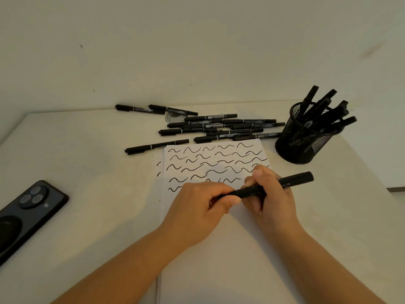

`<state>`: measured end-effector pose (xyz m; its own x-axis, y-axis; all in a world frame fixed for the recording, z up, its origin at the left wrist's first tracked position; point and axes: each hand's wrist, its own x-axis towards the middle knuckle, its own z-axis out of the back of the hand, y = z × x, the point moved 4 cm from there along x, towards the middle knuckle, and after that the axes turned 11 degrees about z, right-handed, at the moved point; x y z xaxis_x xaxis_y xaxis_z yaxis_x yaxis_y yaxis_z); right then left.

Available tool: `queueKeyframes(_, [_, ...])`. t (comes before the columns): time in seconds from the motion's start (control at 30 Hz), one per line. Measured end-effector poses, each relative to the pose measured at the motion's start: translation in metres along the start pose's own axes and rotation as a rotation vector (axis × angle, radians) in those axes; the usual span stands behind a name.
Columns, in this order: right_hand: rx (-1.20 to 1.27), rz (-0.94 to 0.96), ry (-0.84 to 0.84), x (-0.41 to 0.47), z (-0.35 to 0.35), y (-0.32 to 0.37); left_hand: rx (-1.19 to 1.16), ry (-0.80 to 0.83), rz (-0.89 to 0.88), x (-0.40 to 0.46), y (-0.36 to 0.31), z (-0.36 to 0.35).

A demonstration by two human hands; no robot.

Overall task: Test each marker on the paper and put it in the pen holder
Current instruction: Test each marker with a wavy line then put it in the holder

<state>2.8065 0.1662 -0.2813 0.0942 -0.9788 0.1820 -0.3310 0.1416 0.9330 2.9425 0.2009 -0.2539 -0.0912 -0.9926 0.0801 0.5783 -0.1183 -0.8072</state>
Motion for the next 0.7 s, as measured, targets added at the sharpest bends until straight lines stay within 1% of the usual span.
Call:
queueKeyframes(0.13, [-0.065,0.007,-0.013,0.002,0.002,0.001,-0.174,-0.091,0.098,0.004,0.006,0.009])
queueKeyframes(0.27, [-0.019,0.018,-0.137,0.007,0.017,0.011,-0.266,-0.184,0.191,0.008,0.014,0.023])
queueKeyframes(0.33, [-0.176,0.079,-0.124,0.010,0.025,0.020,-0.255,-0.244,0.203,0.011,0.016,0.031])
queueKeyframes(0.4, [-0.480,0.197,-0.015,0.012,0.026,0.030,-0.207,-0.268,0.186,0.014,0.014,0.038])
queueKeyframes(0.47, [-0.831,0.359,0.140,0.013,0.018,0.043,-0.133,-0.248,0.150,0.017,0.010,0.039])
queueKeyframes(0.53, [-1.089,0.533,0.311,0.013,0.006,0.053,-0.019,-0.223,0.099,0.019,0.002,0.036])
queueKeyframes(0.6, [-1.185,0.651,0.405,0.012,-0.001,0.059,0.112,-0.220,0.041,0.021,-0.008,0.031])
queueKeyframes(0.7, [-1.258,0.722,0.460,0.010,-0.004,0.065,0.204,-0.242,-0.037,0.022,-0.023,0.025])
